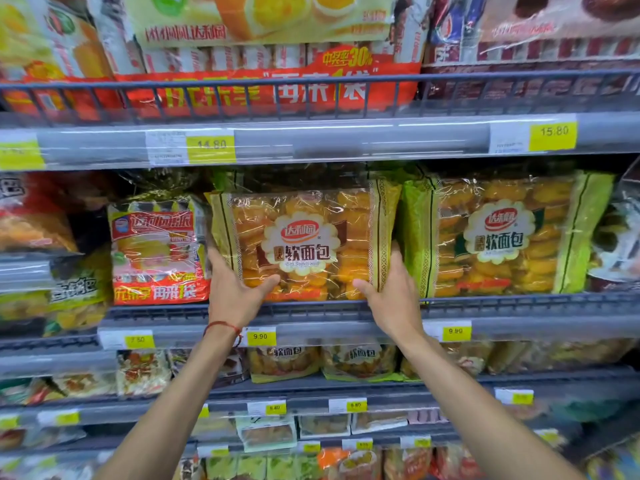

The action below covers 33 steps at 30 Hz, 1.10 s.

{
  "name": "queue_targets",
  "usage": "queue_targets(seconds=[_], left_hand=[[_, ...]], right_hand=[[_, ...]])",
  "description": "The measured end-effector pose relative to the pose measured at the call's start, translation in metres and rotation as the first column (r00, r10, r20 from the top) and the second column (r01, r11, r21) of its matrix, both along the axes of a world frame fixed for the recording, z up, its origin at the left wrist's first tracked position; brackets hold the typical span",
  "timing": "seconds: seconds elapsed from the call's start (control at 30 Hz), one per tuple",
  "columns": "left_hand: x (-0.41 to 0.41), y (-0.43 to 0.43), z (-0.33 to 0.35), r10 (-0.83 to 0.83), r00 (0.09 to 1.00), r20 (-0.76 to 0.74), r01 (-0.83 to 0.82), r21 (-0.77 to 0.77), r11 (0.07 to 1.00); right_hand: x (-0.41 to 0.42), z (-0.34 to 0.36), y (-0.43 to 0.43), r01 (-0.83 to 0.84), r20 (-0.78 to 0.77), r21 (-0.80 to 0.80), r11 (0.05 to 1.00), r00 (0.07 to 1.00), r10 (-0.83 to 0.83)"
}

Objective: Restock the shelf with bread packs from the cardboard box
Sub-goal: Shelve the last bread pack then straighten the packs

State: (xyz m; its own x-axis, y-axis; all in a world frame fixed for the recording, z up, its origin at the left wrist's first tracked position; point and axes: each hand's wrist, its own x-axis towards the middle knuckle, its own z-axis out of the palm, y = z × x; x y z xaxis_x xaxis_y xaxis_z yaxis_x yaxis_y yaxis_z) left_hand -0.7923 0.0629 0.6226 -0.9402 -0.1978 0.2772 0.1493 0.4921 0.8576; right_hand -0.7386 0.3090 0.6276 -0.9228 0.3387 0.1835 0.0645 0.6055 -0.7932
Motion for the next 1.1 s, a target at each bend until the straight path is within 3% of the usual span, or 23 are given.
queue_targets(seconds=[0.27, 0.4, 0.53, 0.7, 1.1], left_hand=[[-0.003, 0.001, 0.001, 0.005, 0.999, -0.043, -0.005, -0.014, 1.000], [0.006, 0.007, -0.006, 0.061, 0.989, -0.132, -0.080, -0.138, 0.987], [0.012, 0.008, -0.009, 0.008, 0.964, -0.266, -0.107, -0.357, 0.928], [0.005, 0.010, -0.007, -0.064, 0.977, -0.203, -0.041, -0.474, 0.880], [-0.011, 0.020, -0.004, -0.068, 0.976, -0.208, -0.055, -0.533, 0.844]], right_hand=[[-0.011, -0.001, 0.003, 0.007, 0.002, 0.022, 1.000, 1.000, -0.007], [0.000, -0.008, -0.002, 0.004, -0.139, -0.010, 1.000, 0.990, -0.006], [0.006, -0.005, -0.009, -0.011, -0.288, 0.106, 0.994, 0.957, 0.041], [-0.009, -0.001, -0.013, -0.074, -0.235, 0.342, 0.937, 0.959, 0.162], [-0.028, 0.000, 0.000, -0.096, -0.159, 0.399, 0.912, 0.972, 0.172]])
